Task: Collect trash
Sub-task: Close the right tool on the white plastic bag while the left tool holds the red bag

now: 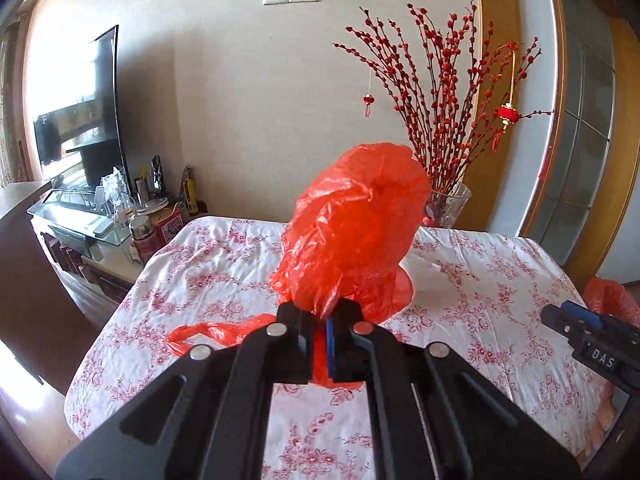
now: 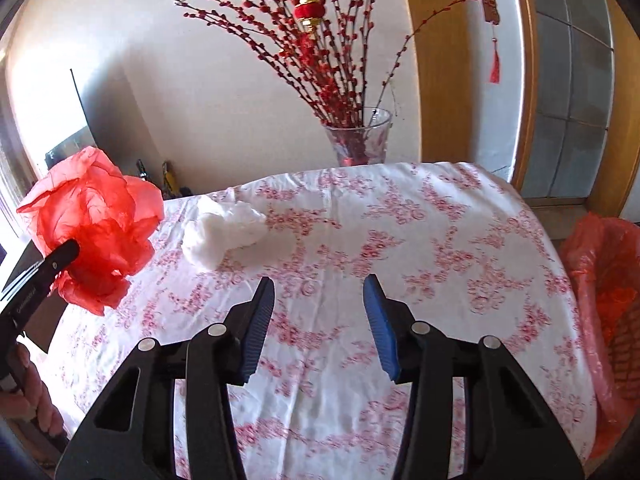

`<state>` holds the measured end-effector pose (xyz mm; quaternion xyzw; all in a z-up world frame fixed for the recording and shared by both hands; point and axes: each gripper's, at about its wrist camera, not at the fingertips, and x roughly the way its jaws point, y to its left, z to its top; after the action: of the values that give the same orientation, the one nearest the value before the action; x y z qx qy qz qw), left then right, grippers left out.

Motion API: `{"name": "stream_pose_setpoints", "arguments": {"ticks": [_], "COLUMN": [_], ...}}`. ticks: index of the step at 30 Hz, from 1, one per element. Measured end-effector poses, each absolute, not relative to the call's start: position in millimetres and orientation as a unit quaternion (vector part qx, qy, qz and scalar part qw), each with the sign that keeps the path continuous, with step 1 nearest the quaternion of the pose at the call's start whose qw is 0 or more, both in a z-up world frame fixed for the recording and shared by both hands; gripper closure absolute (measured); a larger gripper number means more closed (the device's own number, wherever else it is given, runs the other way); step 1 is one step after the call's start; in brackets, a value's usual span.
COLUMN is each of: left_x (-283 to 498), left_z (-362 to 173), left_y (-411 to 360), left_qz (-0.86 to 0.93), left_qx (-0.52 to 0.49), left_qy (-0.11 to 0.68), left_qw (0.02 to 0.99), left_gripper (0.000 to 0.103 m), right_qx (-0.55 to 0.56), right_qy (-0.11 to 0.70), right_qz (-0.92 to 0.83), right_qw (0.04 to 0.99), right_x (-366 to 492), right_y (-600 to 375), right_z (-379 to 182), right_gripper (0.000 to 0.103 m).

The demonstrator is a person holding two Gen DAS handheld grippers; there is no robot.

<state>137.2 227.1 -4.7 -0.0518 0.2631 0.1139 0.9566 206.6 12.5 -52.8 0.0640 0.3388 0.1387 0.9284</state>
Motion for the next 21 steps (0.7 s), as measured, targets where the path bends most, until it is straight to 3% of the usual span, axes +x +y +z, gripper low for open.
{"name": "stream_pose_setpoints", "arguments": {"ticks": [3, 20, 21], "left_x": [136, 152, 154], "left_z": [-5, -24, -25], "left_y": [236, 279, 279], "left_qz": [0.120, 0.156, 0.155], "left_qx": [-0.057, -0.071, -0.072], "left_qy": [0.262, 0.281, 0.282], "left_qw": [0.956, 0.944, 0.944], "left_gripper": [0.097, 0.097, 0.097], "right_qx": [0.062, 0.053, 0.051], "right_qy": [0.342, 0.392, 0.398], "right_qz": [0.158, 0.218, 0.218], "right_qw": [0.924, 0.892, 0.890], "right_x": [225, 296, 298], "right_y": [39, 125, 127], "right_z": [-52, -82, -86], "right_gripper": [0.060, 0.060, 0.068]}}
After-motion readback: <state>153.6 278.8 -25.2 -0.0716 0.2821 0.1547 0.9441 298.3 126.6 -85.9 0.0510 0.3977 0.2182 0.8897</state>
